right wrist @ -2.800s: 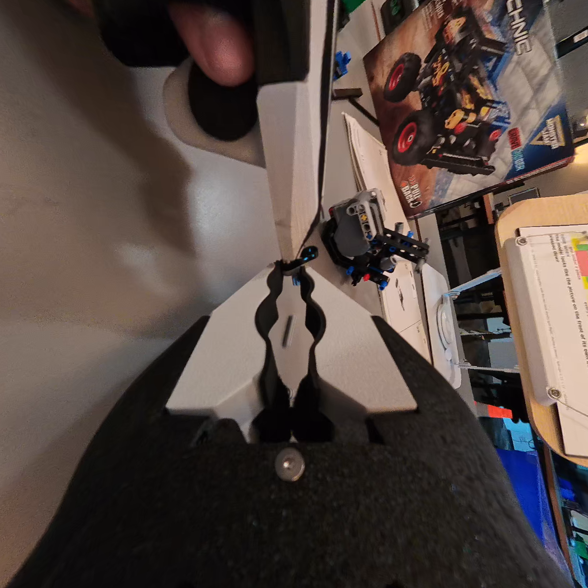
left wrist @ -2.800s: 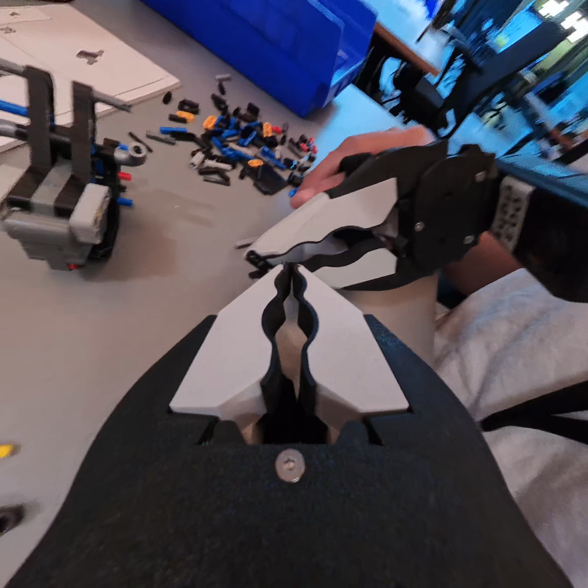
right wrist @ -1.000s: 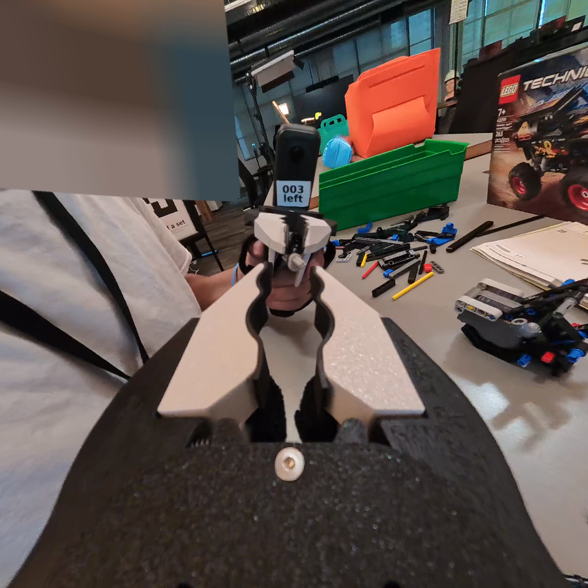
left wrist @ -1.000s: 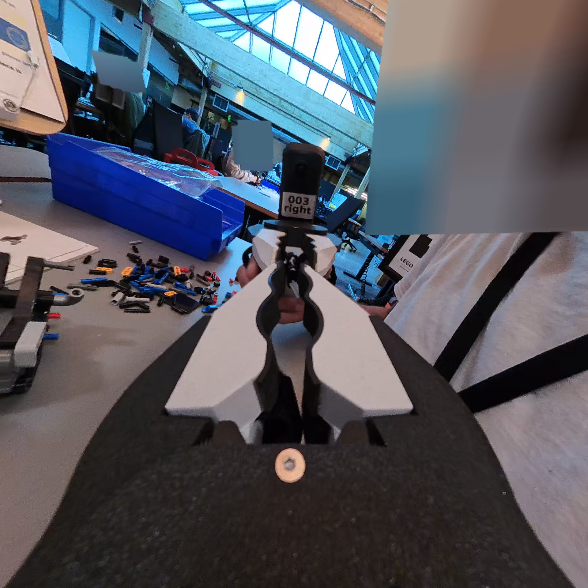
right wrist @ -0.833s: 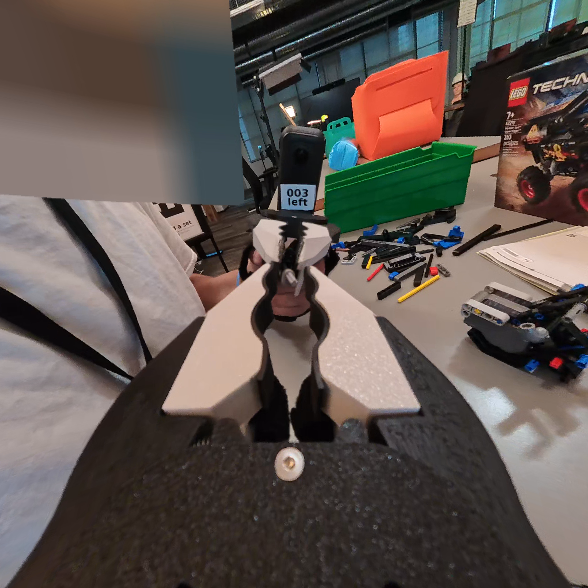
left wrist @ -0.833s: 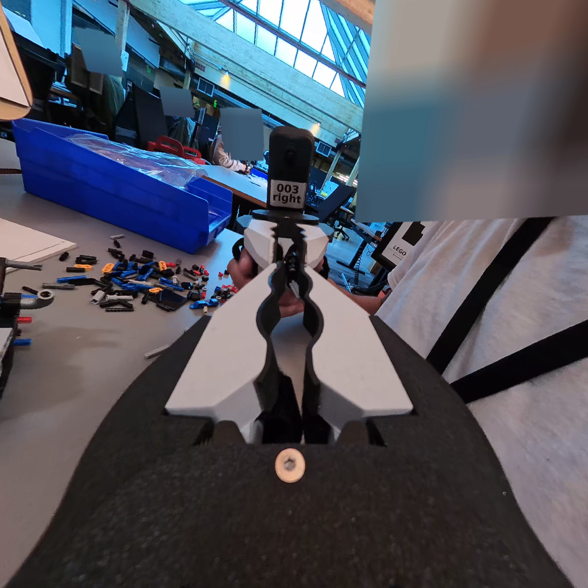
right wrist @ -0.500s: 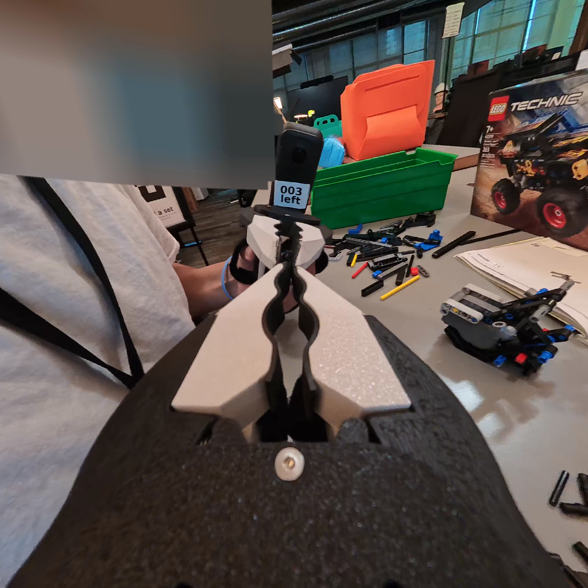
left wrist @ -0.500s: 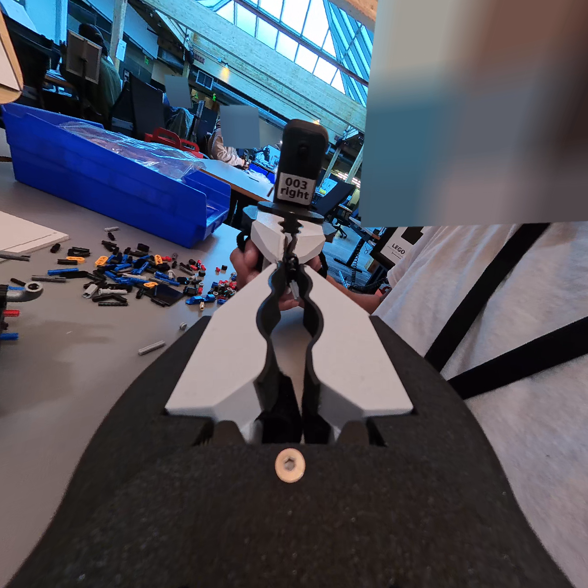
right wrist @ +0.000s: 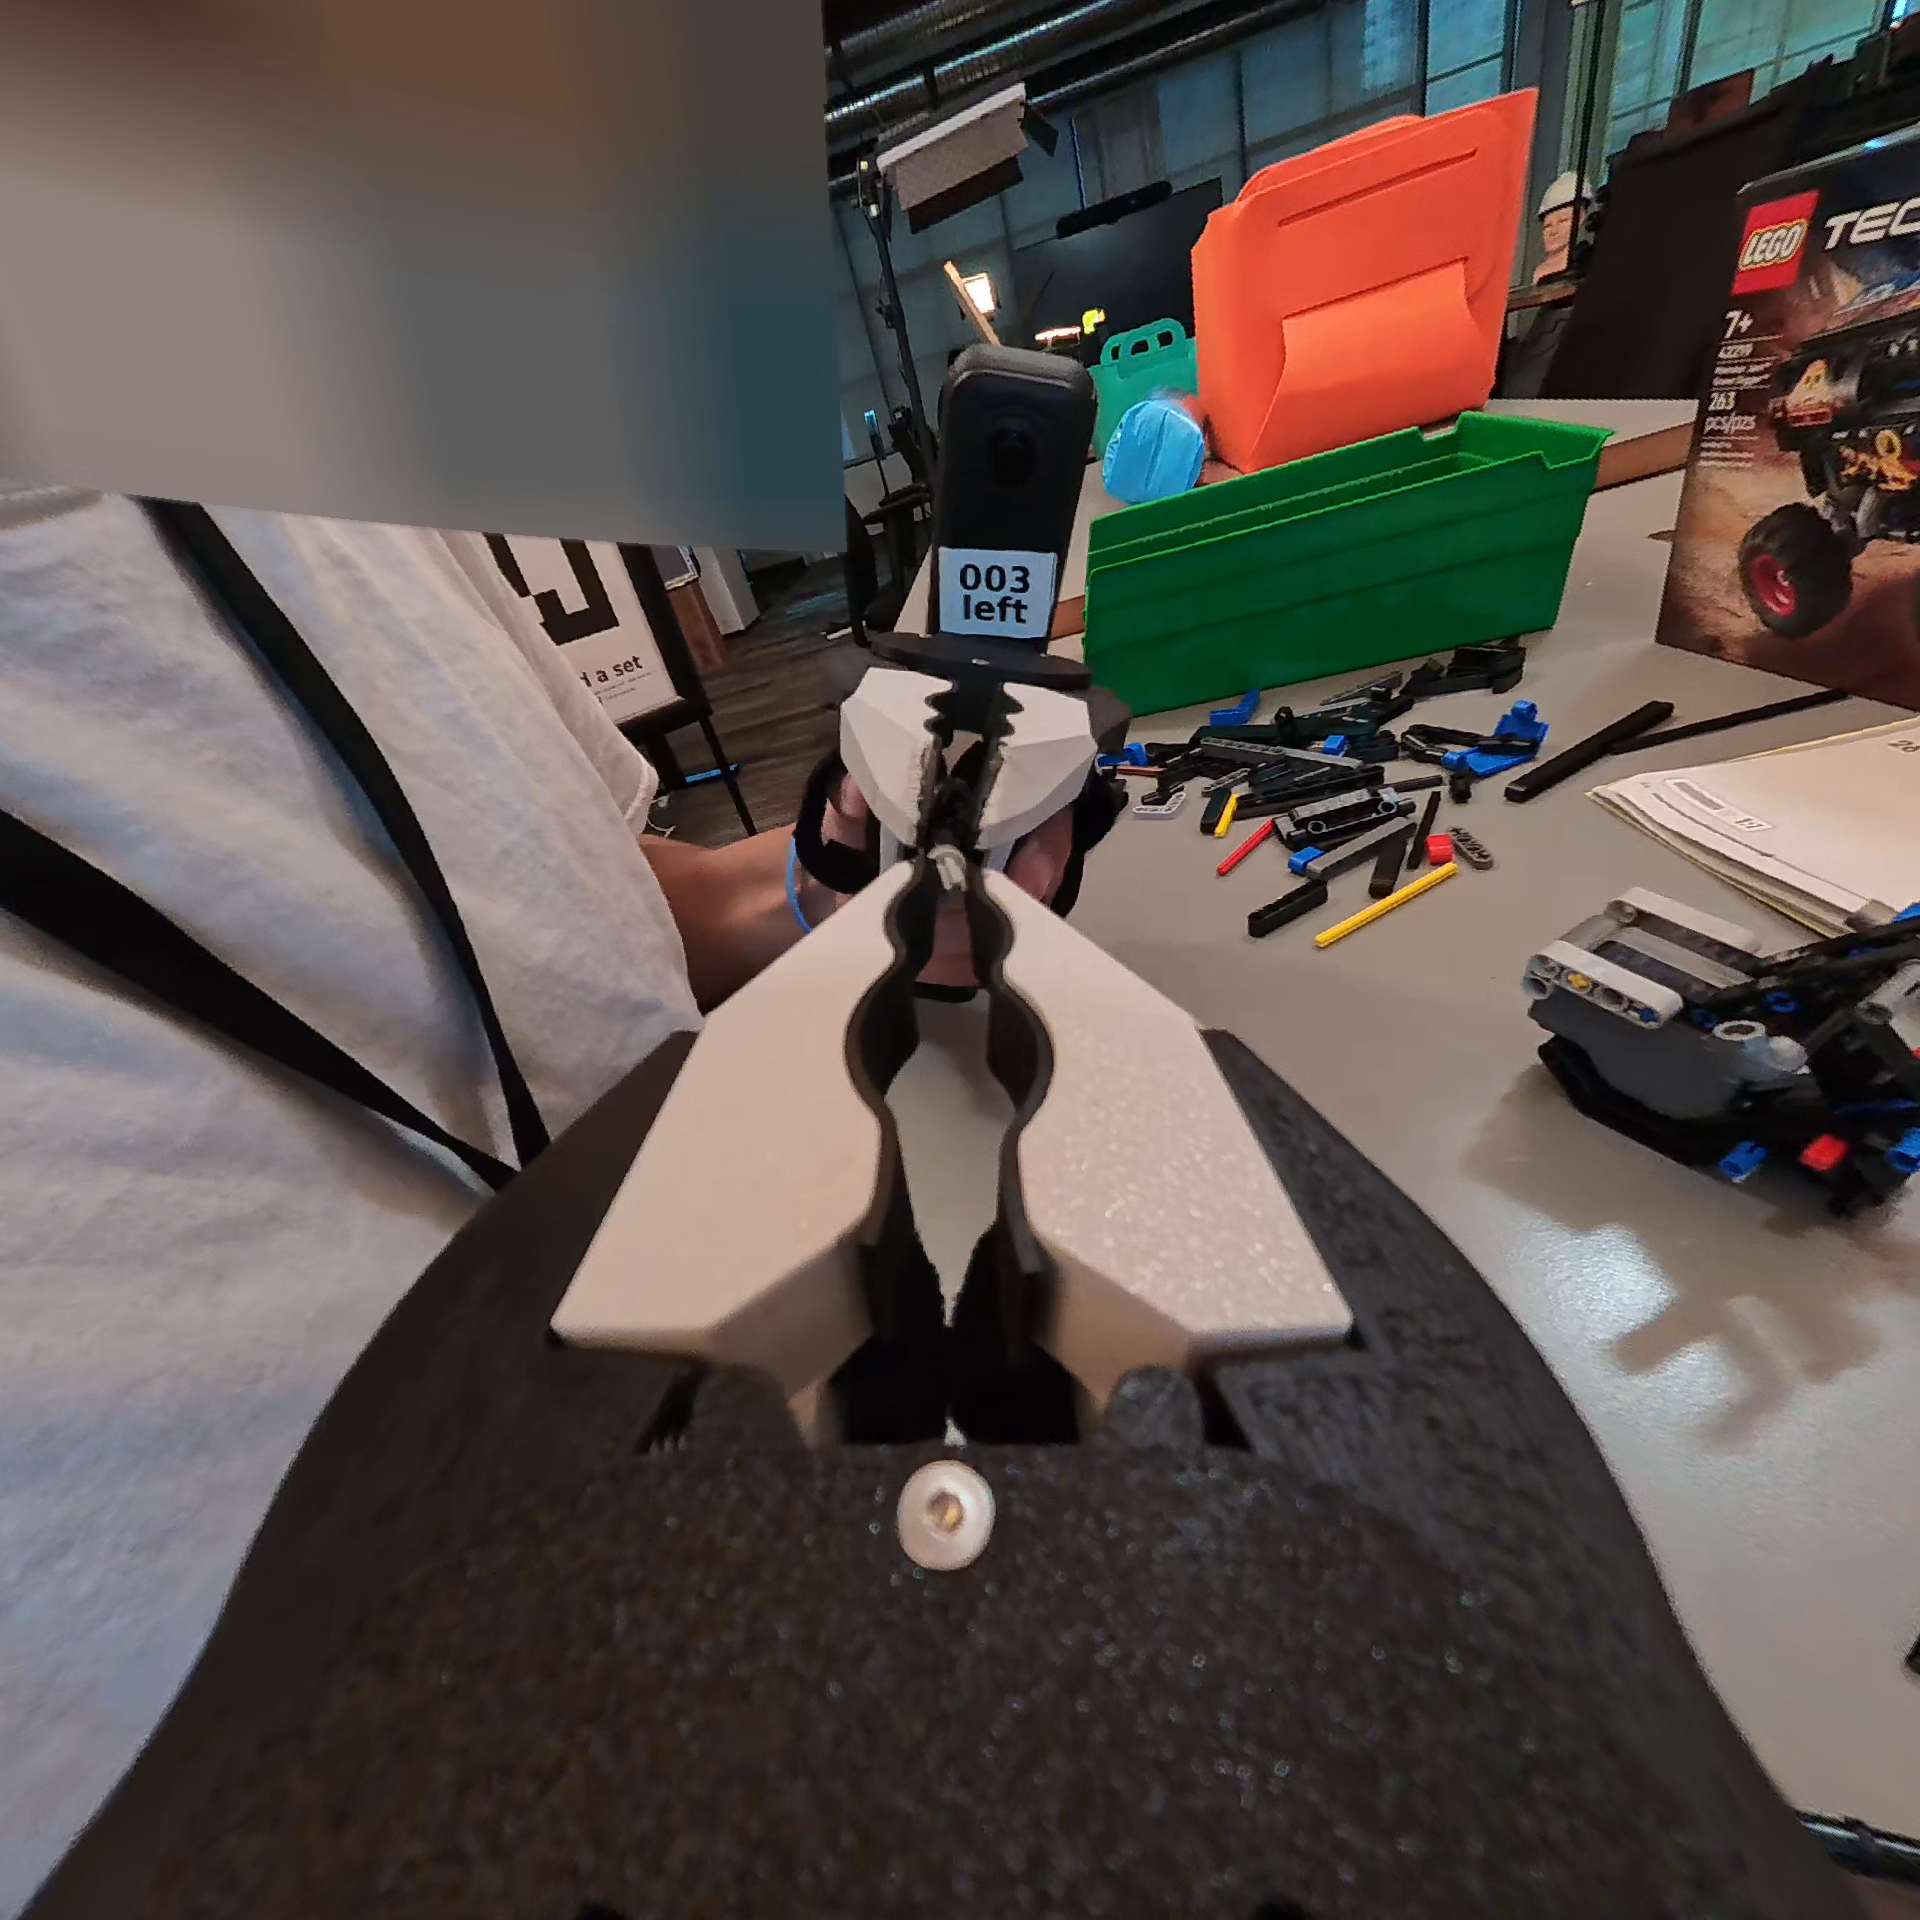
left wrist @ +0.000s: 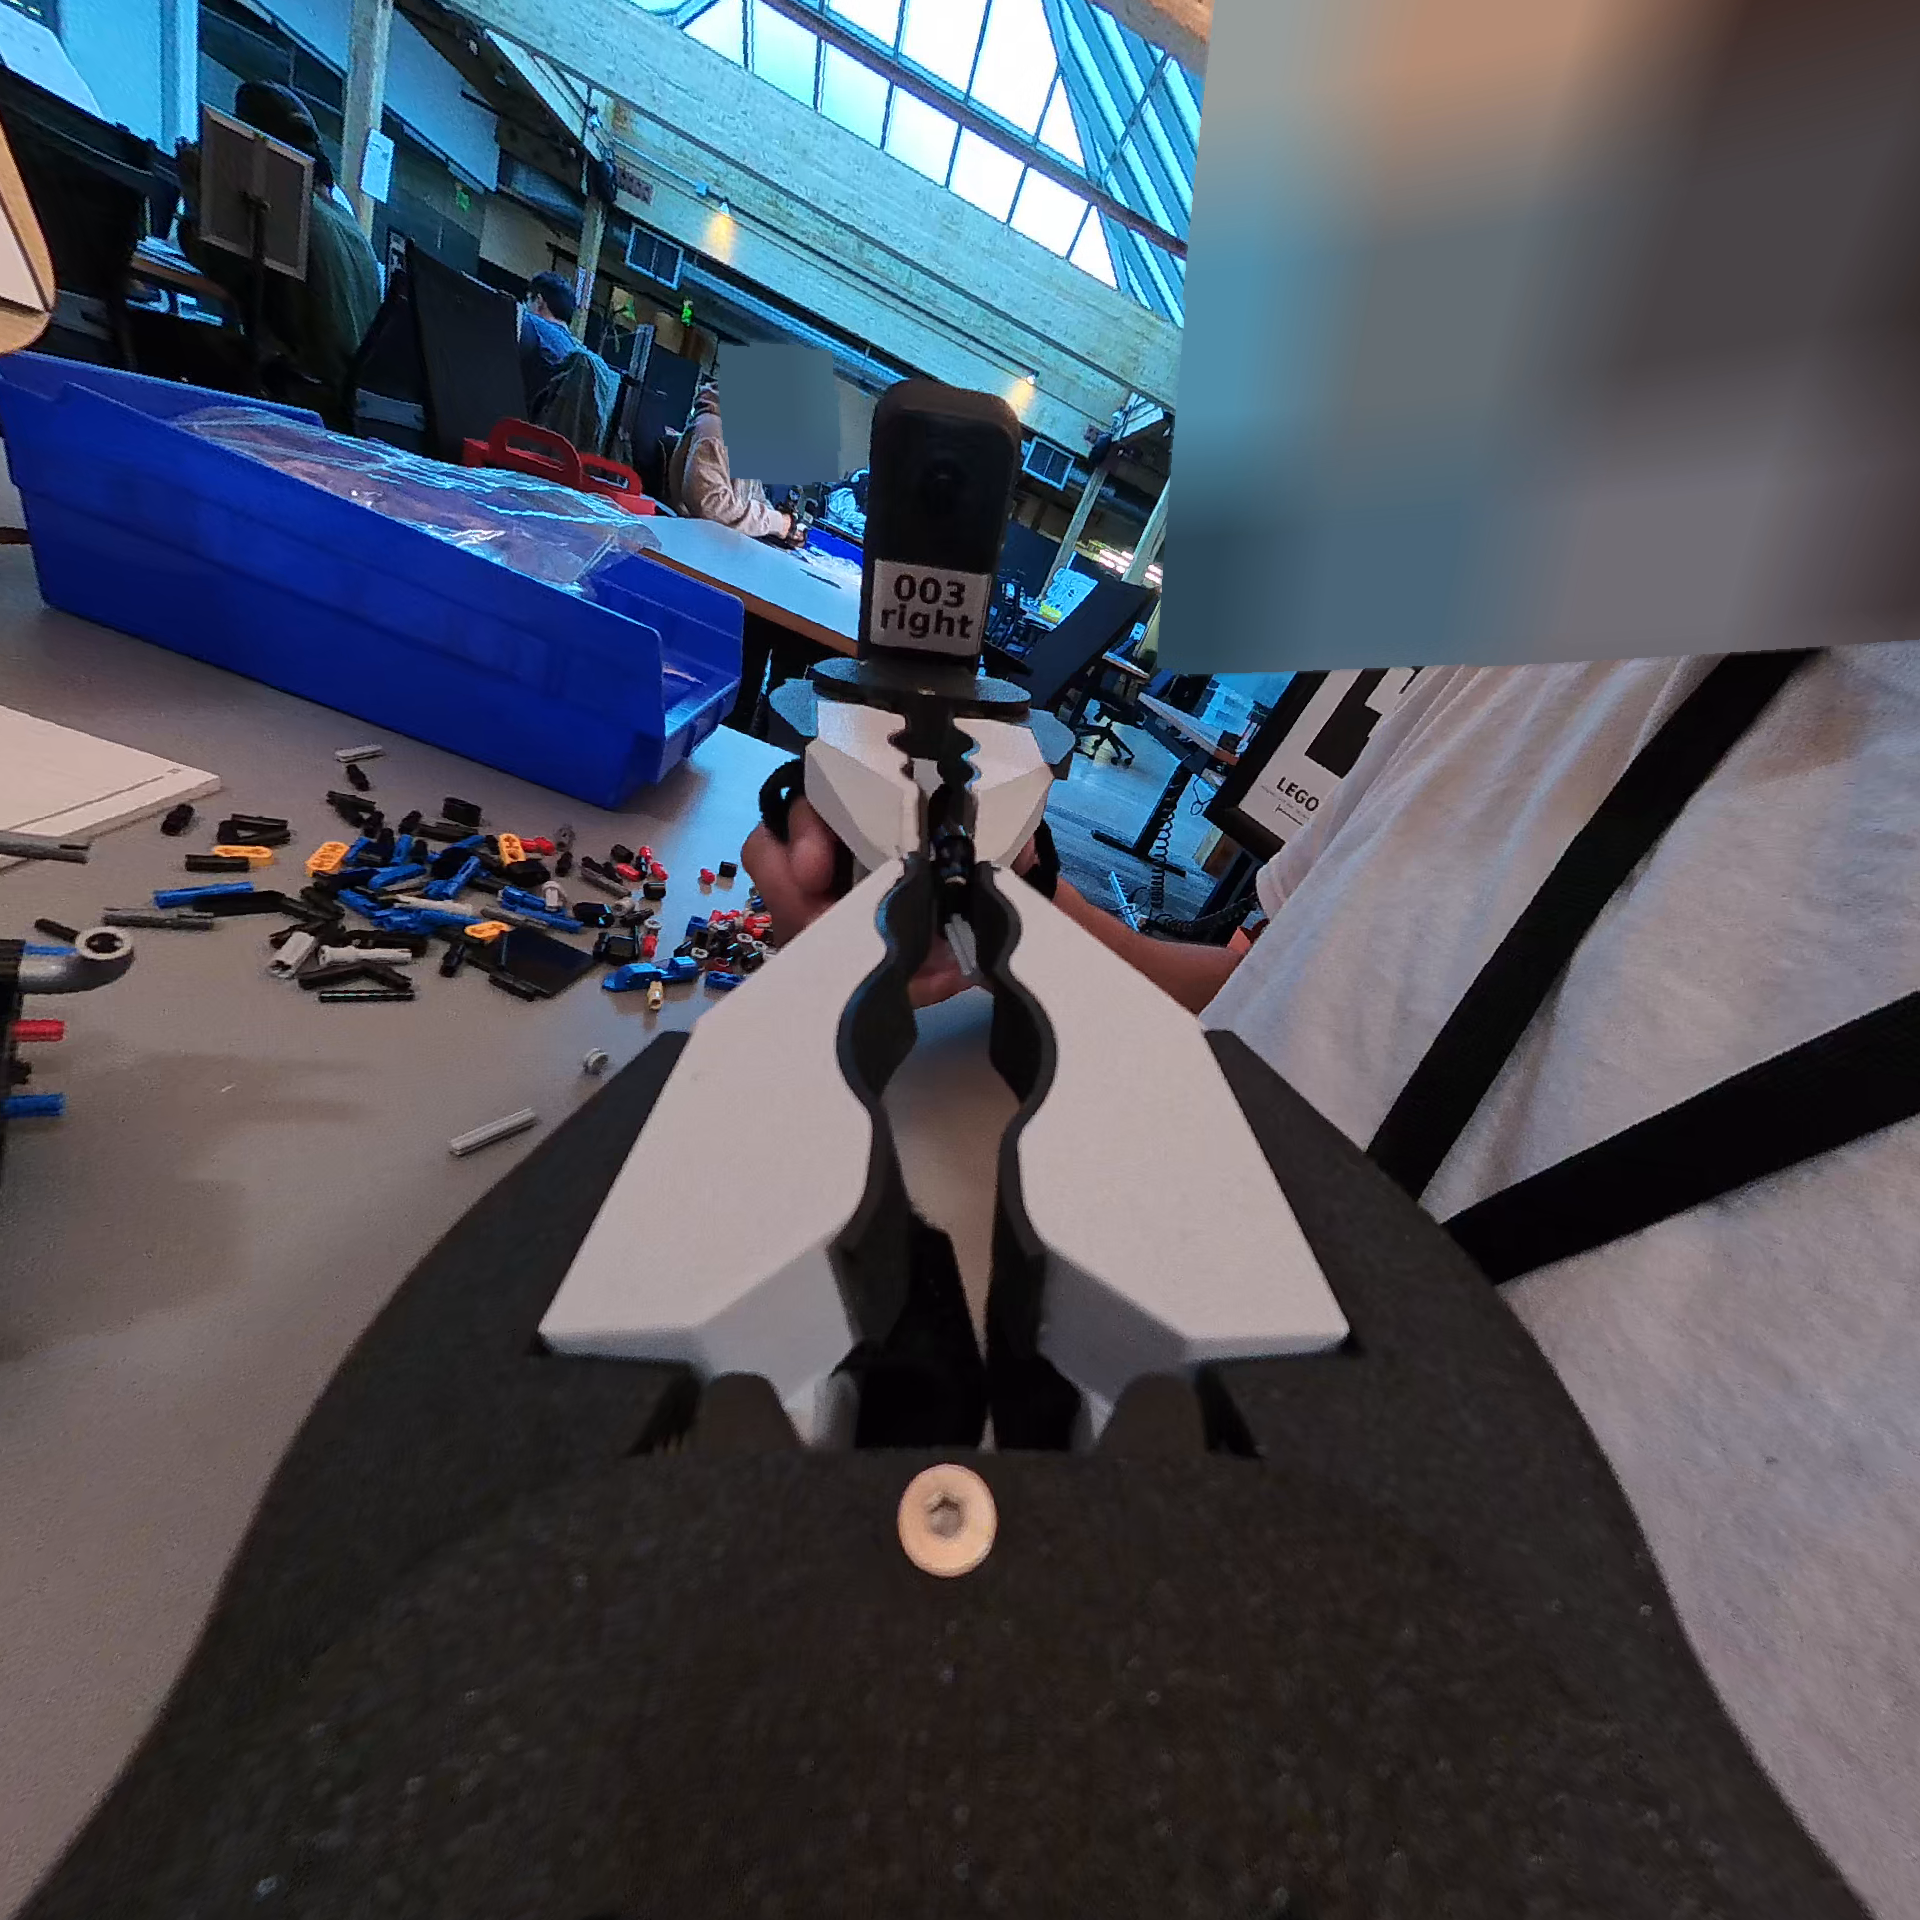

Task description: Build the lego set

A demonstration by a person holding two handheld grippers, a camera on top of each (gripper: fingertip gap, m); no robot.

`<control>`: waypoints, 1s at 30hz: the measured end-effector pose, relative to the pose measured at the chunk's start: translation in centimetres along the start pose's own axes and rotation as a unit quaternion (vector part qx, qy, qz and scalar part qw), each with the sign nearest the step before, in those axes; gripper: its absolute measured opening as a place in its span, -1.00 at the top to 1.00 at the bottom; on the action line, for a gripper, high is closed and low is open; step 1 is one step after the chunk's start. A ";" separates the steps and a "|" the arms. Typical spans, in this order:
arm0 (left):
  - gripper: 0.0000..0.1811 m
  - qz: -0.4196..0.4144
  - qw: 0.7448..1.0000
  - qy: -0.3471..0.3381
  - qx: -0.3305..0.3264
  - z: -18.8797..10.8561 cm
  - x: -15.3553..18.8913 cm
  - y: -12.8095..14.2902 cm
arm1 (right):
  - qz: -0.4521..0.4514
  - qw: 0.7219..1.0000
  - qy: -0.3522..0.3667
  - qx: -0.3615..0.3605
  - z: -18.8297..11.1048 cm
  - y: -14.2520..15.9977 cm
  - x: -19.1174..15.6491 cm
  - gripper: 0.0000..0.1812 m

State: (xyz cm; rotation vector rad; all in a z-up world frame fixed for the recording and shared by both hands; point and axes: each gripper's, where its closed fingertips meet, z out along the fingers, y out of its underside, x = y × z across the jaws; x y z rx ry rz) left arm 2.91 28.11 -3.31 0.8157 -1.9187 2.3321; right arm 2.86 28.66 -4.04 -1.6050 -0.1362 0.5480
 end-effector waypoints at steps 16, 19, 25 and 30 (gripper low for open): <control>0.94 -0.011 0.999 -0.047 -0.010 0.0 -1.6 0.5 | -0.020 0.999 0.040 -0.028 0.2 0.9 1.3 0.96; 0.94 -0.017 0.999 -0.042 -0.009 0.0 -1.5 0.5 | -0.016 0.999 0.036 -0.031 0.3 1.0 1.2 0.96; 0.94 -0.013 0.999 -0.046 -0.010 0.1 -1.6 0.6 | -0.011 0.999 0.036 -0.031 0.2 1.0 1.2 0.96; 0.95 -0.023 0.999 -0.034 -0.001 0.0 -1.3 0.3 | -0.013 0.999 0.032 -0.023 0.3 0.8 1.0 0.96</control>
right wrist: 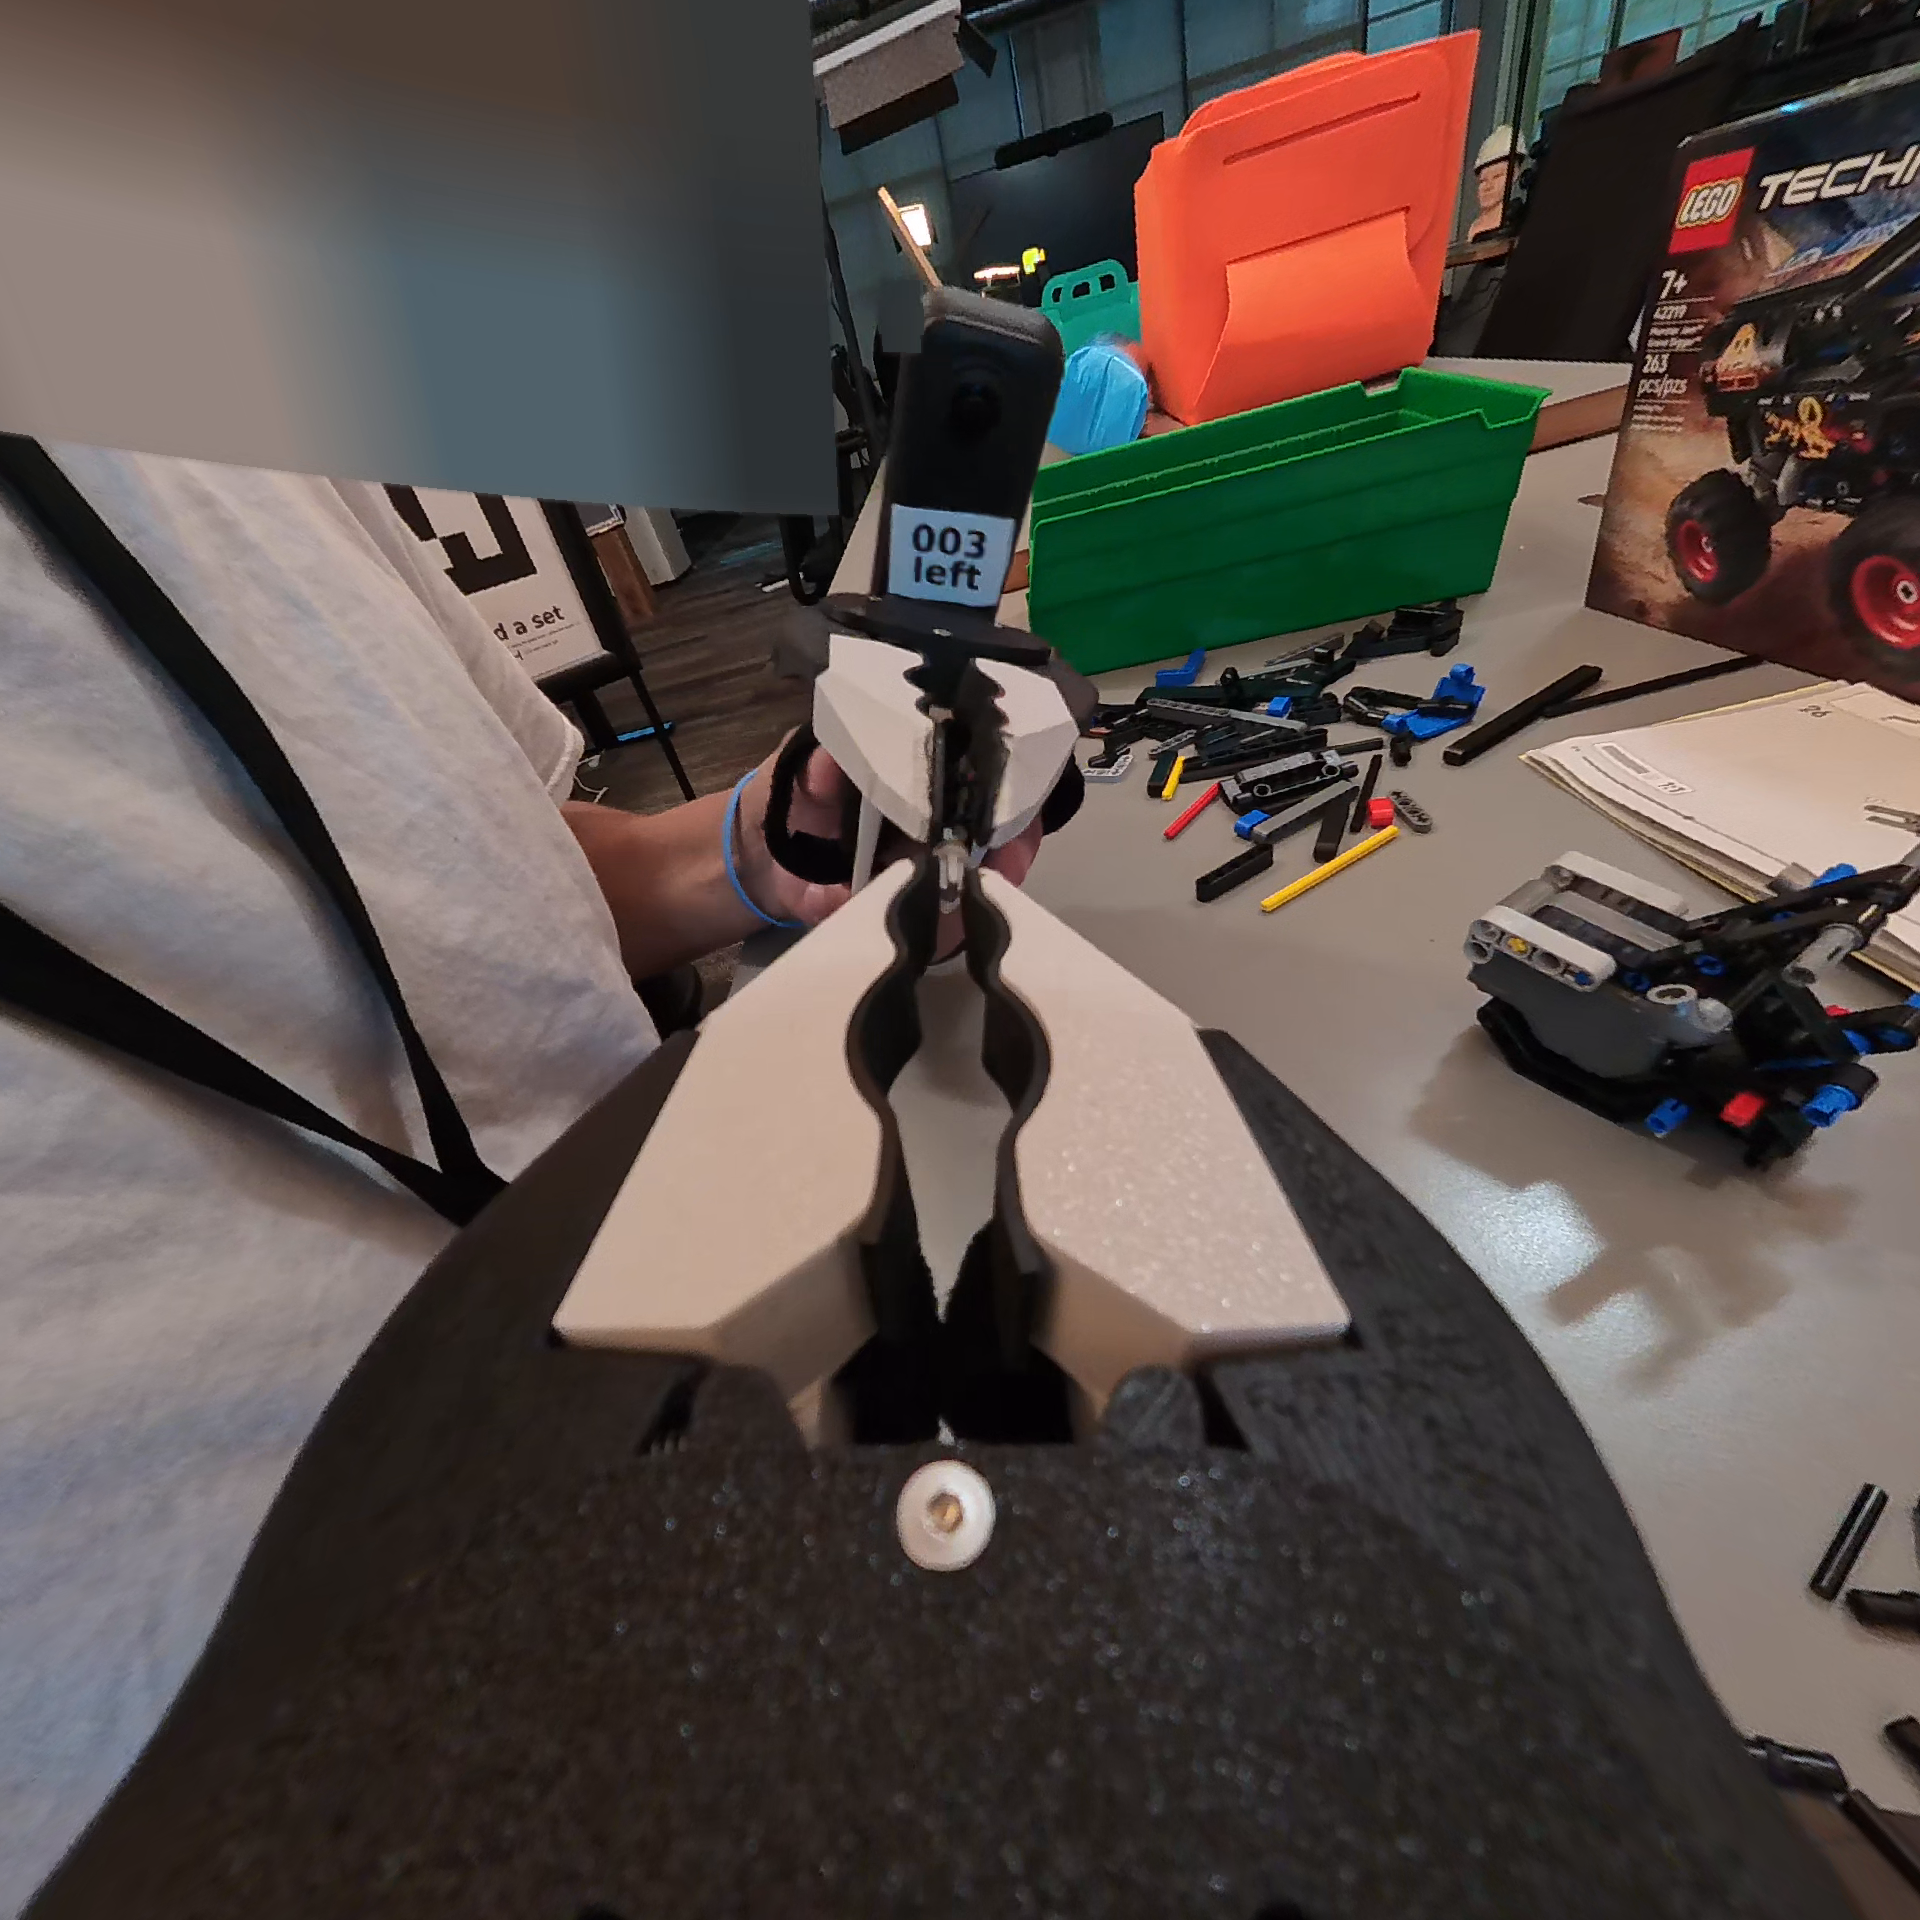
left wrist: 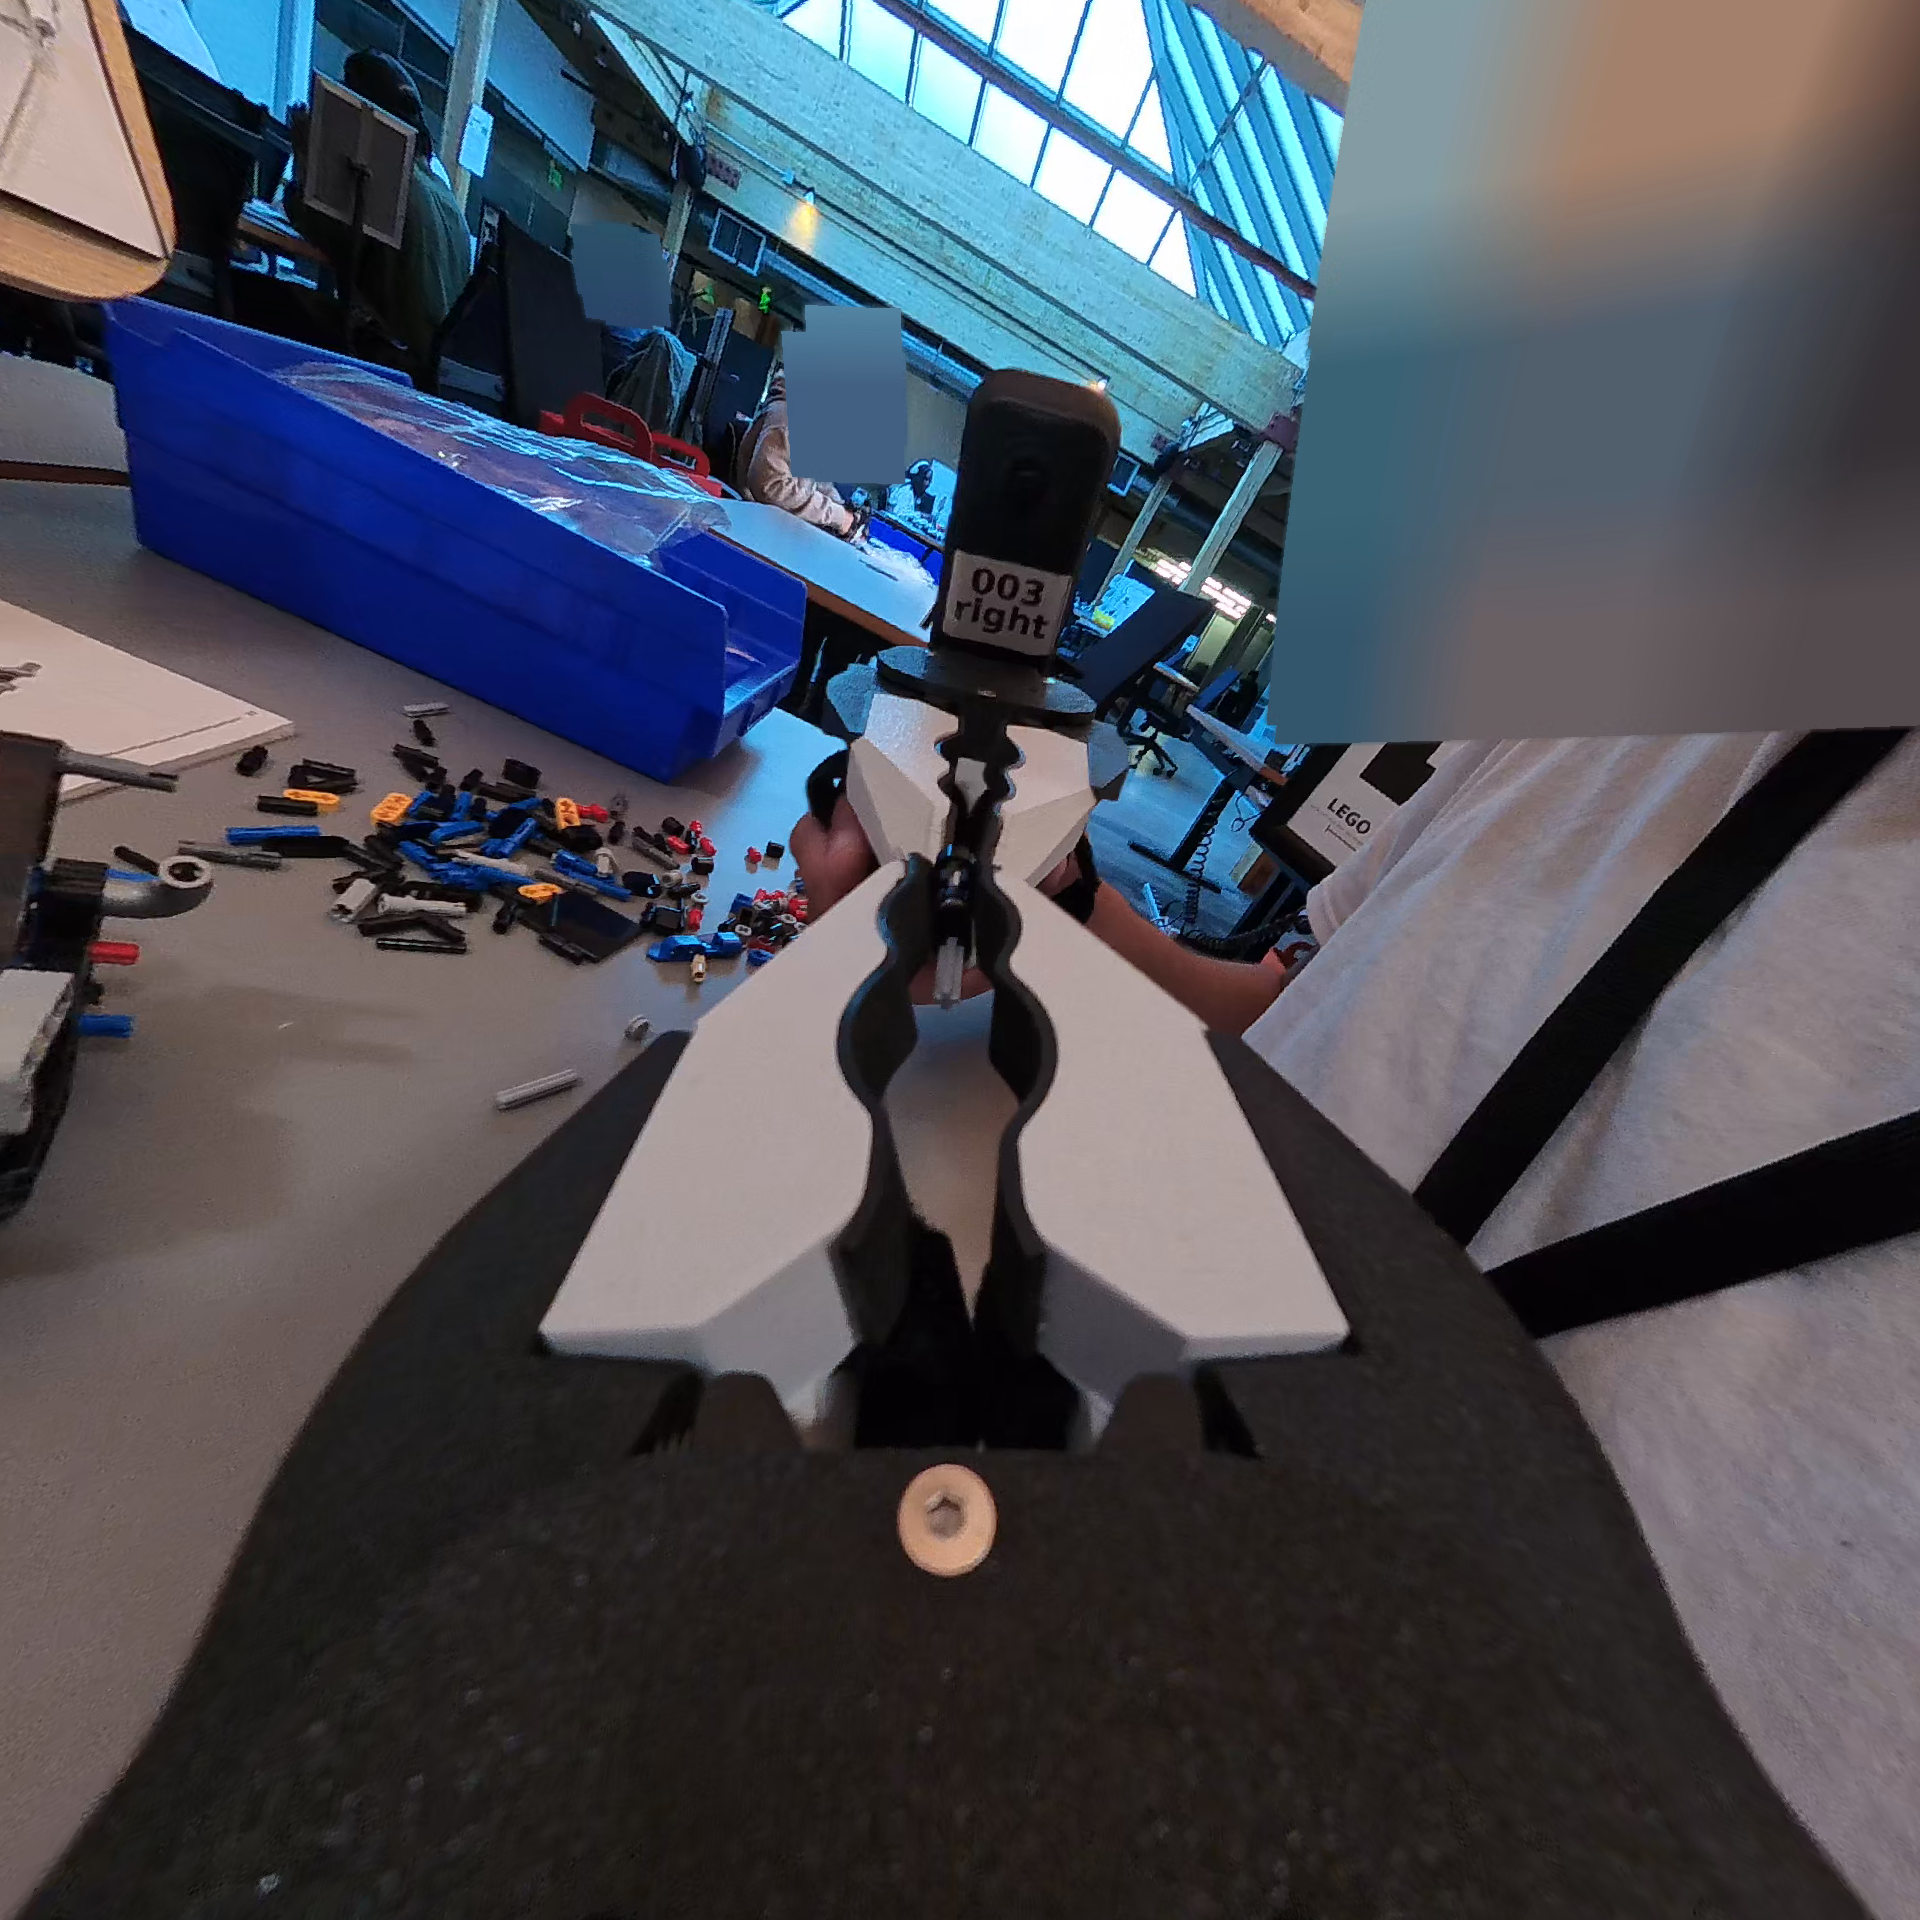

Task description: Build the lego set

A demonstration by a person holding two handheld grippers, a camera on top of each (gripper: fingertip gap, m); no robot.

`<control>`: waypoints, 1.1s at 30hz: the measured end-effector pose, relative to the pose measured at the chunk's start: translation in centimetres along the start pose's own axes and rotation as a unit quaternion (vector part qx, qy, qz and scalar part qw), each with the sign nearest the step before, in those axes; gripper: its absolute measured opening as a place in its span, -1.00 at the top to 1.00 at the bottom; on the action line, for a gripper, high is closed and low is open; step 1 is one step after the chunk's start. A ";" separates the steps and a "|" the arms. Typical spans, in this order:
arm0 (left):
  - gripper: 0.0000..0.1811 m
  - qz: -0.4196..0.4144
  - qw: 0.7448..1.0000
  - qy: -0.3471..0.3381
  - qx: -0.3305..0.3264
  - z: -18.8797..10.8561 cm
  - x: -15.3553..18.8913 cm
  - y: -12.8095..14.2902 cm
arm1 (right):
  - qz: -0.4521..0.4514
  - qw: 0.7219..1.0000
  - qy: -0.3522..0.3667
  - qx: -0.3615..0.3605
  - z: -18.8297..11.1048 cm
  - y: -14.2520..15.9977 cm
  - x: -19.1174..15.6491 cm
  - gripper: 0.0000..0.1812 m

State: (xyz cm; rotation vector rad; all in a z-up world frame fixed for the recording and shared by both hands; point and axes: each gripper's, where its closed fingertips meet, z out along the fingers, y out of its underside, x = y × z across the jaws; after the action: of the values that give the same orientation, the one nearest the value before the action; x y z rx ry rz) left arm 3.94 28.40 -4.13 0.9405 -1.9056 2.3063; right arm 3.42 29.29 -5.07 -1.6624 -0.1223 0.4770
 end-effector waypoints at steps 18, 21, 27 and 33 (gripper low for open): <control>0.94 -0.007 1.000 0.010 0.021 -0.1 0.3 -0.6 | 0.004 1.000 -0.005 0.013 -0.2 -0.5 -0.1 0.96; 0.94 -0.009 1.000 0.010 0.022 -0.2 0.3 -0.6 | 0.008 1.000 -0.008 0.013 -0.3 -0.4 -0.1 0.96; 0.94 -0.035 0.998 0.035 0.037 -0.2 0.7 -1.0 | 0.014 0.999 -0.020 0.021 -0.2 -0.7 -0.4 0.97; 0.94 -0.038 0.997 0.043 0.050 0.0 1.0 -1.2 | 0.017 0.999 -0.027 0.022 -0.1 -0.7 -0.6 0.96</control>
State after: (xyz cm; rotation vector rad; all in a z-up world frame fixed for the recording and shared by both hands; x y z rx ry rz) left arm 3.53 28.39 -2.59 0.8903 -1.7050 2.3769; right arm 3.00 29.10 -4.22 -1.6104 -0.1224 0.5462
